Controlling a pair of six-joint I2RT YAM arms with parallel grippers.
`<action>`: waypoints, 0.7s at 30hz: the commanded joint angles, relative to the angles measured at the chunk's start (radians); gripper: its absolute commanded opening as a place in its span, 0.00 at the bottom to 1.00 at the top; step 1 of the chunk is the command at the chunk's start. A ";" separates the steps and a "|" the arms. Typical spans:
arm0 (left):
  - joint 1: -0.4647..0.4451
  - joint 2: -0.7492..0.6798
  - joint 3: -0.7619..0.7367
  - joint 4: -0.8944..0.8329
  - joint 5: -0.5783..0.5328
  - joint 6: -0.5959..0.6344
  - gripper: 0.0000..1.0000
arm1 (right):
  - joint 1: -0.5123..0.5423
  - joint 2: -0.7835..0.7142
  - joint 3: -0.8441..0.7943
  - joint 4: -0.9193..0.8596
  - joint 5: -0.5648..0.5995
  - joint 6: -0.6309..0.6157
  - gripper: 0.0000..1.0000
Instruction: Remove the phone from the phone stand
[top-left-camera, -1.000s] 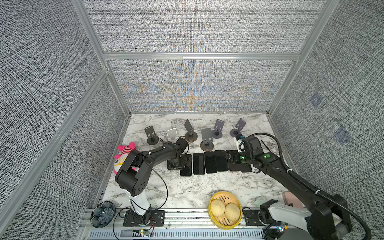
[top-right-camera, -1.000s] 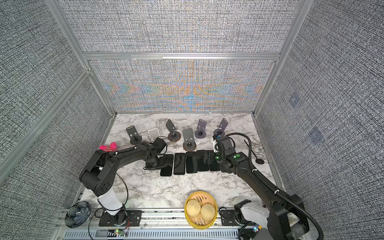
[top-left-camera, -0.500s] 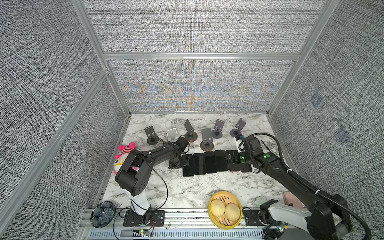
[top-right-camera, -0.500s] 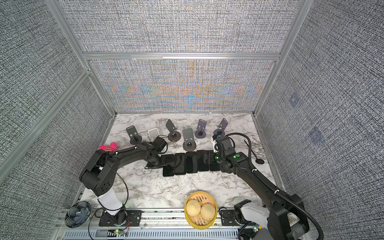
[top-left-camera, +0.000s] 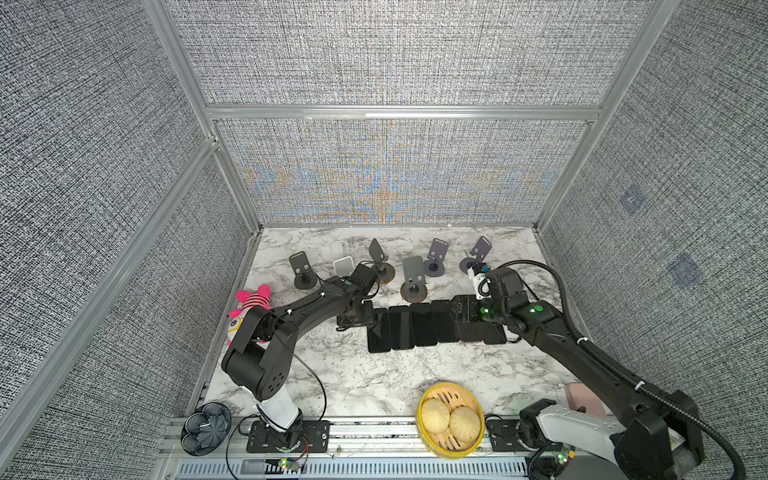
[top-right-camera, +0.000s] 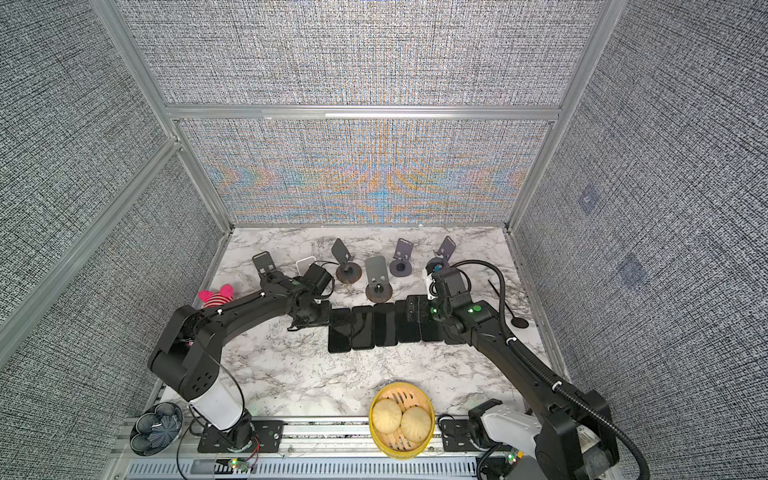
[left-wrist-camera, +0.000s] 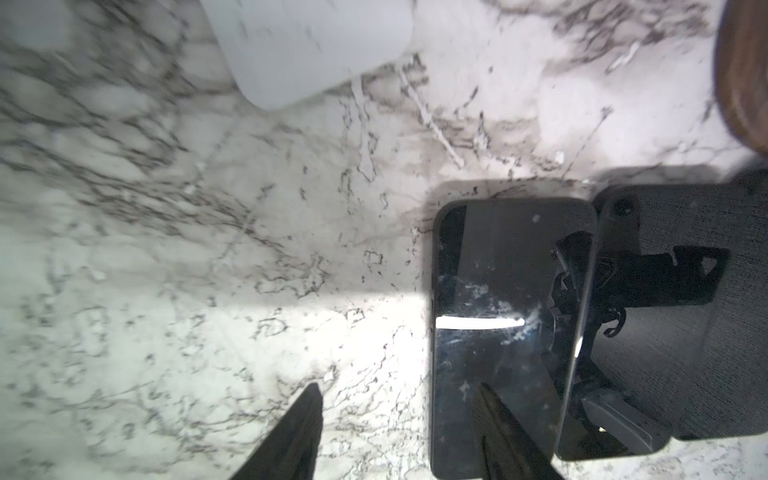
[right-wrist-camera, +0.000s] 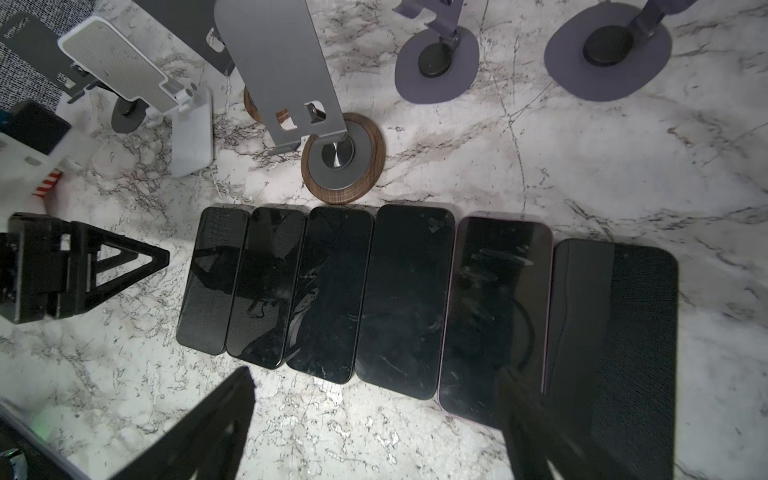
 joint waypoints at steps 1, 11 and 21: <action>0.007 -0.051 0.030 -0.080 -0.120 0.063 0.77 | -0.001 -0.021 0.007 -0.022 0.096 -0.024 0.93; 0.117 -0.232 -0.013 -0.010 -0.555 0.127 0.98 | -0.128 -0.074 -0.101 0.109 0.322 -0.168 0.99; 0.273 -0.301 -0.294 0.570 -0.748 0.352 0.98 | -0.270 -0.004 -0.315 0.535 0.438 -0.270 0.99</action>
